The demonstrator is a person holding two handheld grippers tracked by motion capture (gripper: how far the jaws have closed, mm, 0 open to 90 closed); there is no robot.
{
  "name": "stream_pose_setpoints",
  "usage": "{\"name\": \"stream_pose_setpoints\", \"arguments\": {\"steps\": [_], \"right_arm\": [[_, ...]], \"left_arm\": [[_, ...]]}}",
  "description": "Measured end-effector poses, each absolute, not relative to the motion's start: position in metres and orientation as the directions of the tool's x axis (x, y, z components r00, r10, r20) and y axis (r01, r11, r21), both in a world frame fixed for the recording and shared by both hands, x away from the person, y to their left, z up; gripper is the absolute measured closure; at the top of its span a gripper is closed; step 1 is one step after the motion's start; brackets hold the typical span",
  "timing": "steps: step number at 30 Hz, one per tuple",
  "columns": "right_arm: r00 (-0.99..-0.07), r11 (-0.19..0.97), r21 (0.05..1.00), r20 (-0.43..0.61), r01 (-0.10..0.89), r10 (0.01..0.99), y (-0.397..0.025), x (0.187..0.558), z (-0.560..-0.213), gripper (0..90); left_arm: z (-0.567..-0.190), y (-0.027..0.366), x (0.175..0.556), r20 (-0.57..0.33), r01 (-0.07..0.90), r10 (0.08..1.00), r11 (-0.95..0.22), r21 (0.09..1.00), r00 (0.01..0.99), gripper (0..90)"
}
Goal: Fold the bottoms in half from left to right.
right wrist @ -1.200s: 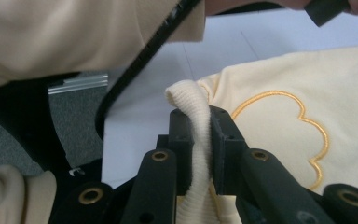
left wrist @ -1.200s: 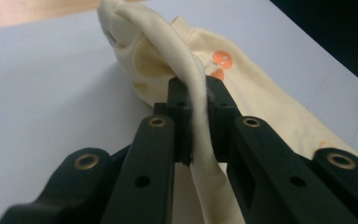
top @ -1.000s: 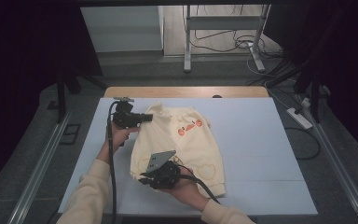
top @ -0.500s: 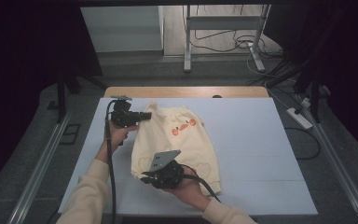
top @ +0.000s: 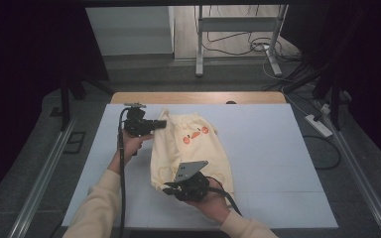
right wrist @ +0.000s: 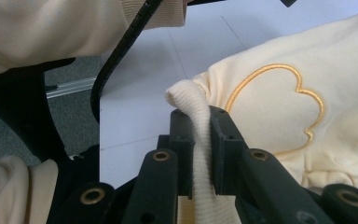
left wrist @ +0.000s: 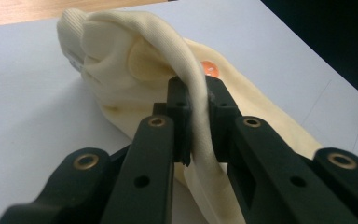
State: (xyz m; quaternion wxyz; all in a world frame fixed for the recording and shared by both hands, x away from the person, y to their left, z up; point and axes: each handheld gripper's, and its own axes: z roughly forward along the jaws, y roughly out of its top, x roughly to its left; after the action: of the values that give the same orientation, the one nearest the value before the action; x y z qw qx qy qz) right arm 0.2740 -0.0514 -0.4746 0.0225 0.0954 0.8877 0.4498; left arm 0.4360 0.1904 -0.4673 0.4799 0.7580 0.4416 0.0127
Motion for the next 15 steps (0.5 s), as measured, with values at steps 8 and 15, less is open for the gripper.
{"name": "stream_pose_setpoints", "arguments": {"steps": [8,15], "right_arm": [[-0.976,0.565,0.808,0.058,0.169,0.209,-0.064,0.272,-0.474,80.5],[-0.972,0.558,0.809,0.064,0.182,0.225,-0.075,0.269,-0.474,80.5]], "left_arm": [[-0.471,0.180,0.438,-0.406,0.661,0.672,-0.168,0.731,0.620,81.9],[-0.473,0.172,0.438,-0.403,0.657,0.661,-0.184,0.731,0.633,81.9]]}}
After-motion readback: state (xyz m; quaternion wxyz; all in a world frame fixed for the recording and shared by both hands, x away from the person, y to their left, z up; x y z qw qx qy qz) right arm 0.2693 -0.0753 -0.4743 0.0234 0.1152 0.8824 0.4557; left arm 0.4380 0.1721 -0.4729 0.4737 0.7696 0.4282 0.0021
